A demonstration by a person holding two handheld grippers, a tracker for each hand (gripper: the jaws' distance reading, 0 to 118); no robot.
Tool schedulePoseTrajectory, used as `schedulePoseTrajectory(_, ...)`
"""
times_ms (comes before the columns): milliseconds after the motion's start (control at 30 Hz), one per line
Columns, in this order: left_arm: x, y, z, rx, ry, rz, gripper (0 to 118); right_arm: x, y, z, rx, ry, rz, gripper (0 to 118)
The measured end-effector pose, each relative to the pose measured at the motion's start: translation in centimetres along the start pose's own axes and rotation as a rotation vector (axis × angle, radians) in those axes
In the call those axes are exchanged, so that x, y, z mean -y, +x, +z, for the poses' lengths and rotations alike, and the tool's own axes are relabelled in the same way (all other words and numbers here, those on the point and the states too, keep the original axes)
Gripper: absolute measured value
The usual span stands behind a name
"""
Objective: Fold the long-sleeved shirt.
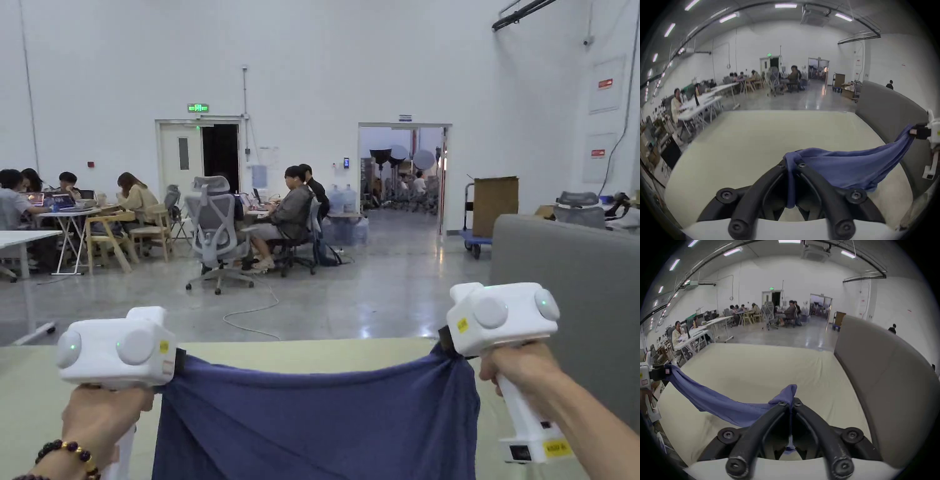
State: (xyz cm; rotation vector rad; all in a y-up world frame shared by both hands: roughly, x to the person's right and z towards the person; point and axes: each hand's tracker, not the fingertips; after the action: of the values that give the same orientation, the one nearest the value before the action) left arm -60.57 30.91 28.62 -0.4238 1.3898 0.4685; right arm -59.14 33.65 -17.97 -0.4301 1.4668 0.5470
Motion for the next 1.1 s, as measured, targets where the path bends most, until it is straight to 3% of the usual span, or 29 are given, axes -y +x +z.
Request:
schedulePoseTrajectory(133,2.3,-0.6,1.7,0.01,-0.001,0.012,3,1.9,-0.2,1.6,-0.015,-0.011,0.012,0)
schedulePoseTrajectory(233,4.6,-0.7,4.6,0.0,0.0,-0.015,3,4.0,-1.0,5.4,-0.05,0.014,-0.025,0)
schedulePoseTrajectory(400,12.6,-0.8,9.3,0.012,-0.014,-0.009,3,12.3,-3.8,10.9,-0.032,0.051,0.049,0)
schedulePoseTrajectory(533,21.0,-0.3,12.0,-0.003,-0.097,-0.046,3,20.8,-5.3,14.1,-0.058,0.01,0.062,0)
schedulePoseTrajectory(733,33.0,-1.1,14.3,-0.038,-0.341,-0.011,3,34.2,-6.6,17.2,-0.055,-0.214,0.076,0)
schedulePoseTrajectory(800,36.0,-0.8,15.1,-0.077,-0.444,-0.084,3,38.2,-7.0,18.2,-0.055,-0.313,0.095,0)
schedulePoseTrajectory(900,38.6,-0.3,17.4,-0.091,-0.455,-0.145,3,42.8,-8.0,20.0,-0.059,-0.387,0.15,0)
schedulePoseTrajectory(1100,40.9,-0.4,19.4,-0.137,-0.554,-0.209,3,47.4,-8.3,21.8,-0.082,-0.572,0.122,0)
